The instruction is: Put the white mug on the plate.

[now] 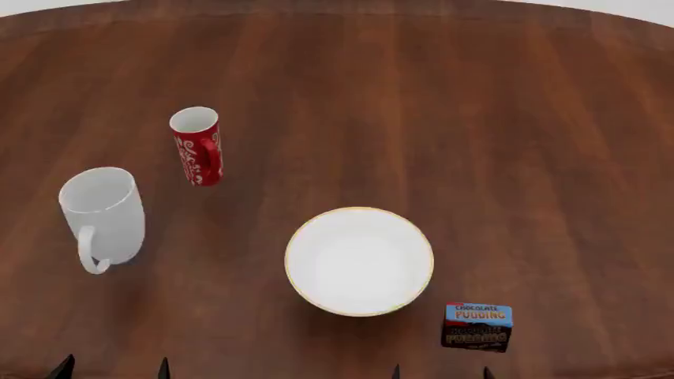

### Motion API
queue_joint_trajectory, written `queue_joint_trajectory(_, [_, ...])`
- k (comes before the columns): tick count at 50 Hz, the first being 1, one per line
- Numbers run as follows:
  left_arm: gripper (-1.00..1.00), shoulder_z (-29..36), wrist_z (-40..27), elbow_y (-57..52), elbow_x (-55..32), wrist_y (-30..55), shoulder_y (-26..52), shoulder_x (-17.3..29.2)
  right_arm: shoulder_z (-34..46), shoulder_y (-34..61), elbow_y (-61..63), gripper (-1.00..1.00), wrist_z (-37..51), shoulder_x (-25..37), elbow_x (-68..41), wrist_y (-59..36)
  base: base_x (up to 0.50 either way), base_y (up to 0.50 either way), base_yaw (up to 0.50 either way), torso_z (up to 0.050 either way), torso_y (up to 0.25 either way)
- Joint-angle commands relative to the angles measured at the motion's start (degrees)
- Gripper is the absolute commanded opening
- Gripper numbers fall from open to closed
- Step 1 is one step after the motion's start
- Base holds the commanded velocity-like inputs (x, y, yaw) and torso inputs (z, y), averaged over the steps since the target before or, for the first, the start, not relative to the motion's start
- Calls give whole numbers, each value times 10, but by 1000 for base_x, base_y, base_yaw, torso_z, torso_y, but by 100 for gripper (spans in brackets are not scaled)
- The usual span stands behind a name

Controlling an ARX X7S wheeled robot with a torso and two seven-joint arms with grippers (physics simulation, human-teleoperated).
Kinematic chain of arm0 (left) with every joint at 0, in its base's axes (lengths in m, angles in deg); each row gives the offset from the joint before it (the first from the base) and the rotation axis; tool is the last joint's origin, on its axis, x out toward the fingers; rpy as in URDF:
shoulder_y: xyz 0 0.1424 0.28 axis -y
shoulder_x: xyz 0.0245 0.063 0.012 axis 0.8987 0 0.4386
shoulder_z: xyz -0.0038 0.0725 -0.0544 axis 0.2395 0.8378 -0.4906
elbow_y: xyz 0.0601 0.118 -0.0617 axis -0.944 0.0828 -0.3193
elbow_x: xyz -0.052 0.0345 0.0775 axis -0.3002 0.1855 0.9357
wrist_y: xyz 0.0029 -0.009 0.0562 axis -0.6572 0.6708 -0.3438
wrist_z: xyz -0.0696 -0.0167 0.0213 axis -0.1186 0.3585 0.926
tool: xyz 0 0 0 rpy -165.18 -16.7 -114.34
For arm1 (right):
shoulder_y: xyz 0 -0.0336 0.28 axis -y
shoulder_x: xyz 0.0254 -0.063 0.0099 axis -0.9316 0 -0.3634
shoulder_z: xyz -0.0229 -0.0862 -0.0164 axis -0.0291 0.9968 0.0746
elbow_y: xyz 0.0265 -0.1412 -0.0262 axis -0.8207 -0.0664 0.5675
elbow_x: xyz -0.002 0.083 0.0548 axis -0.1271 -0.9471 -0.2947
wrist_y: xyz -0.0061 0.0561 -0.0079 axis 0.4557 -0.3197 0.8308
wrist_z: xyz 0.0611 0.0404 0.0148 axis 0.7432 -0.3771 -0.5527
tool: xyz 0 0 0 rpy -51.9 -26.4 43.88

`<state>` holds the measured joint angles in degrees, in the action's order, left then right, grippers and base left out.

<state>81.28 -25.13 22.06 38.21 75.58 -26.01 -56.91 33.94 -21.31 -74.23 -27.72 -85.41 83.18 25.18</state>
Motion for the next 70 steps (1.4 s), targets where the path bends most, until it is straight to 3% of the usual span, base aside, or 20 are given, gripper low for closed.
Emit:
queue_joint_trajectory(1, [100,9,-9,-12,-8,10,-2,8,6,-2,10,100,6,4,-4,-8,0,0,0,0,0])
queue_joint_trajectory(15, [100,53,-25,-27,-24,12,-4,29,33,-10,43,100,29,32,-30,-18,0,0,0,0,0])
queue_joint_trajectory(17, [100,57,-28,-23,-21,-18,-5,32,36,-11,48,100,31,35,-28,-20,0,0,0,0,0])
queue_joint_trajectory(44, [100,76,-44,-144,-44,86,-8,71,51,-24,118,100,63,63,-38,-53,0,0,0,50,61])
queue_joint_trajectory(70, [100,88,-59,-193,-48,112,-13,93,69,-25,183,100,85,87,-32,-105,0,0,0,50,67])
